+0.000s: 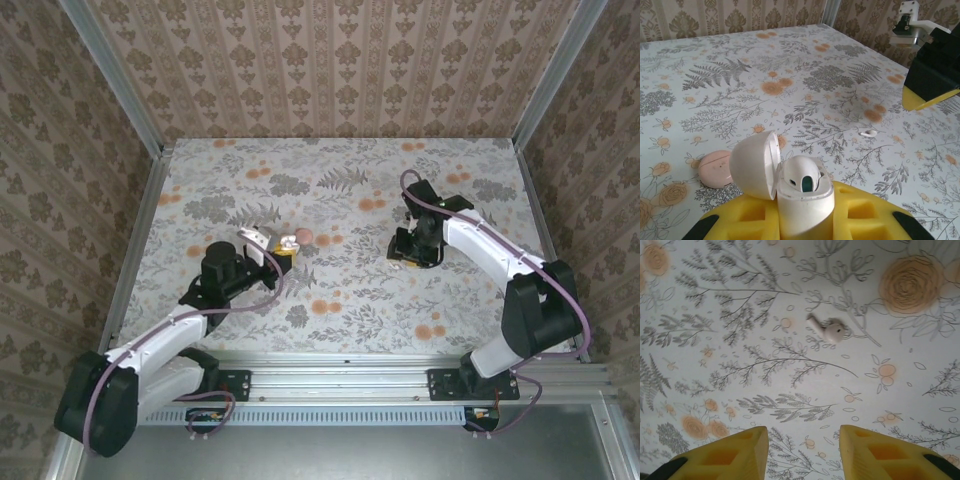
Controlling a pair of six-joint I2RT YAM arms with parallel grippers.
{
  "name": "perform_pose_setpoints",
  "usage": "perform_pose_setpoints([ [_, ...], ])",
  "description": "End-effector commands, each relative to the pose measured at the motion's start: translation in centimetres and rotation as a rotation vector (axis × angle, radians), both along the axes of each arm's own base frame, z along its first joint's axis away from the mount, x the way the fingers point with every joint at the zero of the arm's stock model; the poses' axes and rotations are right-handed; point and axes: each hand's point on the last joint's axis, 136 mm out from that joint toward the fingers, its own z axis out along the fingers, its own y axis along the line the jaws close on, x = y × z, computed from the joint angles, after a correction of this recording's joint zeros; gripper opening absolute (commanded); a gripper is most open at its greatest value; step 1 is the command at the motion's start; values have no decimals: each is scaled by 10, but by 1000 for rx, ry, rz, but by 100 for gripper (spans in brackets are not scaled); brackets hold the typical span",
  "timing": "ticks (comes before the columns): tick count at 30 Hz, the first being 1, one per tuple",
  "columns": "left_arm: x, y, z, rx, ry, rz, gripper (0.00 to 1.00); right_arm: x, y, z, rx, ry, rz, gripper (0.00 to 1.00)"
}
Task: Insert wireless bluetooth earbuds into charging case
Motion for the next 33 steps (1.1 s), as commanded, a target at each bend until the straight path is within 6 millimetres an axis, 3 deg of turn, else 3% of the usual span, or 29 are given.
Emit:
perform_pose_setpoints([
  [1, 6, -4, 15, -33, 11, -14, 8, -7, -15, -14, -43, 71, -102, 44],
  [5, 7, -7, 17, -47, 35, -34, 8, 3, -14, -20, -27, 71, -173, 46],
  [10, 18, 6, 26, -74, 31, 9, 8, 16, -2, -39, 28, 97, -229, 48],
  [19, 21, 9, 26, -98, 38, 10, 9, 18, -3, -77, 5, 144, -273, 47],
  [33, 20, 10, 22, -100, 41, 7, 9, 26, 7, -94, 30, 149, -265, 45],
])
